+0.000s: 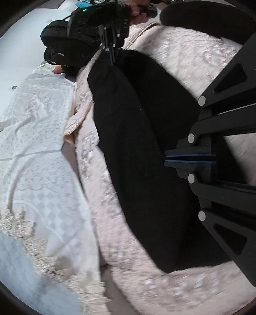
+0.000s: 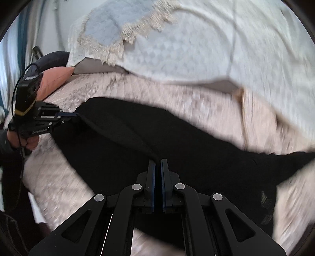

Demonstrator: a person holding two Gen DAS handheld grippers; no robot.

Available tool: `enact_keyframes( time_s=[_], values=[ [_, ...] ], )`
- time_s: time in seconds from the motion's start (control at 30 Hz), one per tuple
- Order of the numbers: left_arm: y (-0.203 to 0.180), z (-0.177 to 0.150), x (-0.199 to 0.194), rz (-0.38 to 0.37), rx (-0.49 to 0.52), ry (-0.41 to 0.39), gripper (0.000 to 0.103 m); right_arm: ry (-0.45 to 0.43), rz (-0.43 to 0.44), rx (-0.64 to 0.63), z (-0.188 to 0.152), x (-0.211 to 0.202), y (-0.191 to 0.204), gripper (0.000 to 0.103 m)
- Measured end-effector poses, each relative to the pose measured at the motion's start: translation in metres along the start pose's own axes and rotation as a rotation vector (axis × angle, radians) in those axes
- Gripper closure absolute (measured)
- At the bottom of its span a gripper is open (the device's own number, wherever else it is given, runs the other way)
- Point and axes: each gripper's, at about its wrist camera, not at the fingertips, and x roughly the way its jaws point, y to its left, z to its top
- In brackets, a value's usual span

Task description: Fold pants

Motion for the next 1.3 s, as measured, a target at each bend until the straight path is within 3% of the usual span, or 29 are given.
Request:
enact_keyframes(
  time_s=[0.13, 0.27, 0.33, 0.4, 0.47, 0.57, 0.67, 0.83, 1.13, 1.3],
  values=[
    [-0.010, -0.018, -0.001, -0.011, -0.046, 0.020, 0.099, 0.046, 0.001, 0.090, -0.032, 0.004, 0.000, 0.099],
    [-0.015, -0.030, -0.001, -0.002, -0.102, 0.043, 0.097, 0.075, -0.015, 0.170, -0.047, 0.003, -0.002, 0.092],
    [-0.011, -0.036, -0.003, -0.003, -0.153, 0.050, 0.095, 0.069, -0.016, 0.217, -0.053, -0.002, -0.004, 0.086],
    [0.001, -0.045, -0.011, -0.043, -0.265, 0.042, 0.095, 0.063, -0.031, 0.254, -0.058, -0.008, -0.006, 0.069],
    [0.016, -0.056, -0.023, -0.052, -0.372, 0.021, 0.085, 0.047, -0.045, 0.274, -0.064, -0.017, -0.006, 0.056],
    [0.043, -0.072, -0.040, 0.028, -0.513, -0.018, 0.065, 0.014, -0.057, 0.293, -0.071, -0.030, -0.006, 0.055],
    [0.070, -0.083, -0.049, 0.049, -0.654, -0.049, 0.054, -0.022, -0.065, 0.332, -0.074, -0.038, -0.008, 0.055],
    [0.095, -0.080, -0.036, 0.054, -0.775, -0.063, 0.049, -0.054, -0.067, 0.369, -0.071, -0.033, -0.009, 0.055],
    [0.077, -0.014, 0.016, -0.113, -0.726, -0.092, 0.048, -0.085, -0.033, 0.428, -0.065, -0.026, -0.006, 0.055],
    [0.048, 0.034, 0.033, -0.260, -0.580, -0.103, 0.048, -0.095, -0.032, 0.434, -0.063, -0.025, -0.006, 0.055]
  ],
)
